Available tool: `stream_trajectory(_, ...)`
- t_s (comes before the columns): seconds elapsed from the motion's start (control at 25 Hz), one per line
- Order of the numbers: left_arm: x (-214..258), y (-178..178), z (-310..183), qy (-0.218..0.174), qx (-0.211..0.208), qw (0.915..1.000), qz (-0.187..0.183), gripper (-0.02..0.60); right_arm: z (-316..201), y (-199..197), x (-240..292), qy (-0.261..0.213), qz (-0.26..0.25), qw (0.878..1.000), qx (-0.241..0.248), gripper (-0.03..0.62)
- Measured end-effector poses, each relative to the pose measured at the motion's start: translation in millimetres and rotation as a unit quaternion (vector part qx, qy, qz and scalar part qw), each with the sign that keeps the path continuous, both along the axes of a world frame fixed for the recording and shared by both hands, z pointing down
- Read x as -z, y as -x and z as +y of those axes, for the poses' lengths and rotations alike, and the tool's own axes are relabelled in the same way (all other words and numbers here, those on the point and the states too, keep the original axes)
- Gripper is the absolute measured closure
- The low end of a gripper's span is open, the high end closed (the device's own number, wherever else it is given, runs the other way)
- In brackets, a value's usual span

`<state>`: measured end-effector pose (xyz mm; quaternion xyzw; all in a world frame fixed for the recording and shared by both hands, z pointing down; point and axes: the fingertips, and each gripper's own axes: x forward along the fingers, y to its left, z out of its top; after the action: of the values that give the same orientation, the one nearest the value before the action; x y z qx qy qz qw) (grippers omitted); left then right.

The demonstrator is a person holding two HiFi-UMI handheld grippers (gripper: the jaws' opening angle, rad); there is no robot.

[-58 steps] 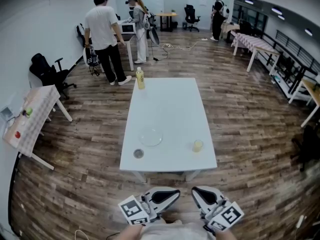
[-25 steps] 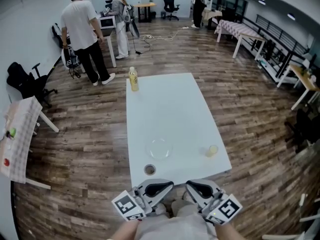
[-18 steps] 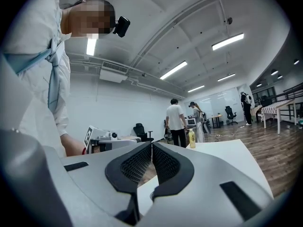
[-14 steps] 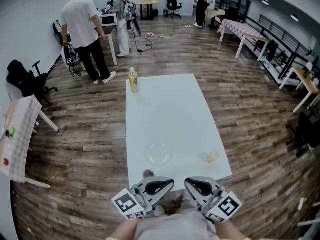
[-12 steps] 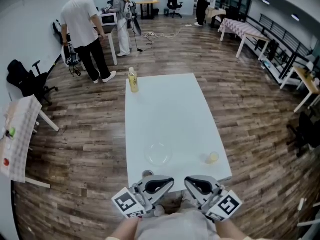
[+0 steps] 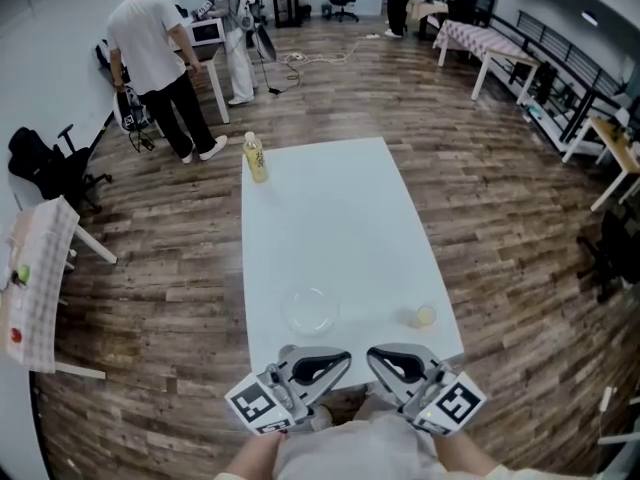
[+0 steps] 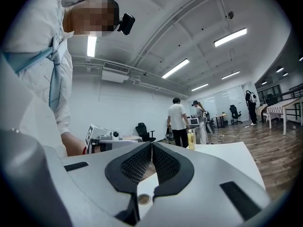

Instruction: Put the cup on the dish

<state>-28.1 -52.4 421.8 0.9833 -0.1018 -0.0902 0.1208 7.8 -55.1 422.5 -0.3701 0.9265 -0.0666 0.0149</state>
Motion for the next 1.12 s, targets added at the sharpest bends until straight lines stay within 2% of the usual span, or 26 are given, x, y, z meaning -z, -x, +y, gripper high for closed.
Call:
stream_trajectory(0.36,-10.1,-5.3,-3.2,0.009,-0.012,0.9999,-0.009,0.581,-2.3,-11.7,-17.2,0.02,0.001,1.0,-0.016,0.562)
stream_trajectory(0.56,-18.8,-5.1,-2.8,0.014,-0.019,0.9995,-0.019,0.581,-4.3,-20.9,-30.2,0.01,0.018,0.999,-0.033,0.56)
stream_trajectory(0.88,-24.8,-11.5,-0.9,0.017,-0.033,0.9987,-0.033,0.581,-3.9,-38.1,-29.6,-0.001,0.008,0.999,-0.05,0.557)
stream_trajectory(1.0,-26.6,-14.3,-1.4,0.019,-0.036,0.9986,-0.035,0.581,-5.0,-48.4,-33.7,0.004,0.009,0.998,-0.06,0.486)
stream_trajectory(1.12,-28.1,-15.5,-2.3,0.02,-0.036,0.9985,-0.037,0.581,-6.7,-60.3,-41.8,0.011,0.017,0.997,-0.076,0.463)
